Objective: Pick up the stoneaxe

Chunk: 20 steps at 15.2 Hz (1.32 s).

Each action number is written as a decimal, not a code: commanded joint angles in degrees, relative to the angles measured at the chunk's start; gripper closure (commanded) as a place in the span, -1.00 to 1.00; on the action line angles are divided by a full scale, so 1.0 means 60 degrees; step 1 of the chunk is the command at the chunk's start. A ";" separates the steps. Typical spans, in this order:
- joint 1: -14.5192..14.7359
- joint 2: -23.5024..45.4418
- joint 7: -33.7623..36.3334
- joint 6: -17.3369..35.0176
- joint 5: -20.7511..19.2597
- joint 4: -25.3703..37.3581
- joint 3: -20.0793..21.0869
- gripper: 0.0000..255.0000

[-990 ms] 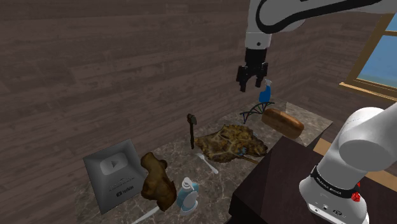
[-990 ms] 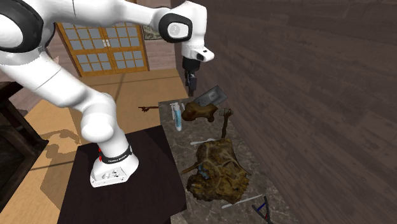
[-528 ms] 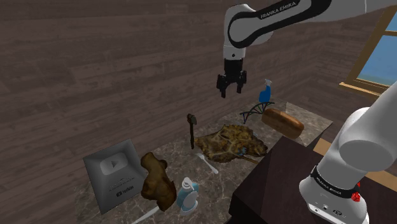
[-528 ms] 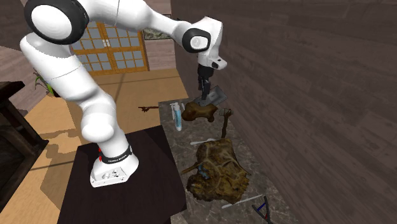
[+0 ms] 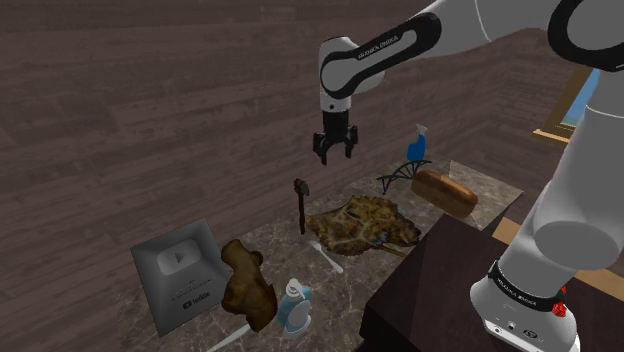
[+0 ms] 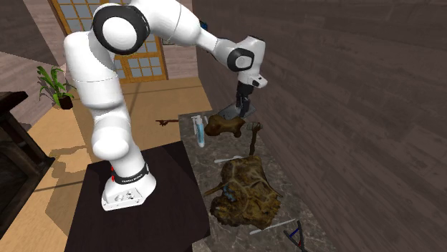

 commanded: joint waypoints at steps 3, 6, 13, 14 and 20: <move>0.0108 0.1596 0.0342 0.0149 -0.0114 0.1332 0.0030 -1.00; 0.0201 0.2800 0.0576 0.0086 -0.0195 0.2504 0.0020 -1.00; 0.0438 0.5863 0.1039 -0.0608 -0.0334 0.6038 -0.0064 -1.00; 0.0472 0.6361 0.1098 -0.0792 -0.0348 0.6689 -0.0079 -1.00; 0.0511 0.7150 0.1141 -0.0671 -0.0364 0.7323 -0.0101 -1.00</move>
